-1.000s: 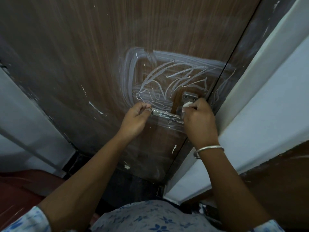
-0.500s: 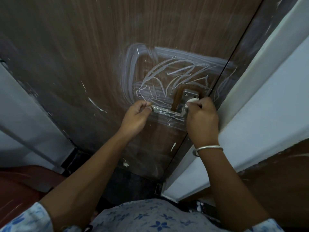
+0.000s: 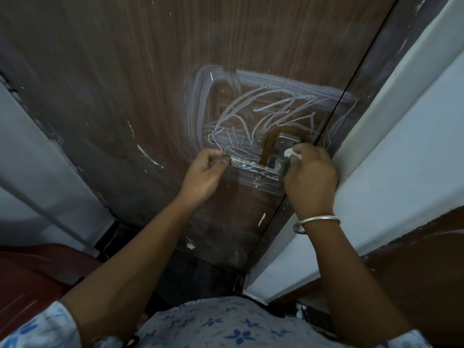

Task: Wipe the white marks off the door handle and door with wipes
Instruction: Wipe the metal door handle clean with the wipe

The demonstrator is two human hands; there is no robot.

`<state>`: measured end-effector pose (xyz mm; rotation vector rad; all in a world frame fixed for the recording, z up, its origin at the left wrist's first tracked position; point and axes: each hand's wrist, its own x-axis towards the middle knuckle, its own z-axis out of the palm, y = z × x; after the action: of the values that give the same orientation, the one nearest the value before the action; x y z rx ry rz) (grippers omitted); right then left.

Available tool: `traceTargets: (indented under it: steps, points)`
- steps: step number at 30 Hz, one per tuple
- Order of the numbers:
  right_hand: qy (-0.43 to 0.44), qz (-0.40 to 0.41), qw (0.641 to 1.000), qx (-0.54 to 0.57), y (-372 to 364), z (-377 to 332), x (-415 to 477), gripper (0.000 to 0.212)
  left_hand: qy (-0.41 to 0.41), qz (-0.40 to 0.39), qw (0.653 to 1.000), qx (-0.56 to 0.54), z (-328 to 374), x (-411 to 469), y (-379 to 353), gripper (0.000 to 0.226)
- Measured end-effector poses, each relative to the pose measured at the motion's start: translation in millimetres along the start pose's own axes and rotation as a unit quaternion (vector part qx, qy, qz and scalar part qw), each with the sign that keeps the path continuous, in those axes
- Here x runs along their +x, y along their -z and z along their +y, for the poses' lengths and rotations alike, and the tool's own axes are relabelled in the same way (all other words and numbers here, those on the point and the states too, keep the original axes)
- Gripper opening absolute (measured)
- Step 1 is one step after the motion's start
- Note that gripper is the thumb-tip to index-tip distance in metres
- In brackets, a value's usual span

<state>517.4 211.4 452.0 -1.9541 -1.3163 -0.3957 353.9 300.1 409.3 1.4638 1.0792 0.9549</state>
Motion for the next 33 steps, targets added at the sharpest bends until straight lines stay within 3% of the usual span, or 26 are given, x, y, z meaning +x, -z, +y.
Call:
traceTargets:
  steps: [5, 12, 15, 20, 24, 27, 33]
  points:
    - [0.063, -0.089, 0.987, -0.122, -5.4, -12.1, -0.8, 0.019, 0.008, -0.005, 1.000, 0.004, -1.3, -1.5, -2.3, 0.011]
    - [0.133, -0.101, 0.978, -0.128, -13.5, -30.8, 5.1, 0.012, 0.004, -0.005, 1.000, 0.010, -1.8, -2.6, -2.7, 0.013]
    - [0.123, -0.121, 0.977, -0.129, -15.3, -28.5, 5.1, 0.015, 0.004, -0.006, 1.000, 0.009, -1.2, -3.6, -1.2, 0.013]
    - [0.060, -0.081, 0.987, -0.126, -11.4, -5.7, 3.2, 0.018, 0.007, 0.007, 1.000, 0.010, -3.4, -5.5, 7.6, 0.008]
    - [-0.001, -0.007, 1.000, 0.015, -19.3, 2.6, -4.4, 0.015, 0.000, 0.007, 1.000, 0.012, -2.8, -7.9, 10.2, 0.006]
    - [-0.109, 0.035, 0.981, 0.158, -27.9, 7.7, -15.3, 0.016, -0.001, 0.001, 1.000, 0.019, -2.5, -9.9, 10.2, 0.008]
    - [-0.229, 0.085, 0.933, 0.264, -45.3, 8.9, -25.3, 0.013, 0.006, -0.004, 1.000, 0.017, -2.9, -14.7, 5.2, 0.013]
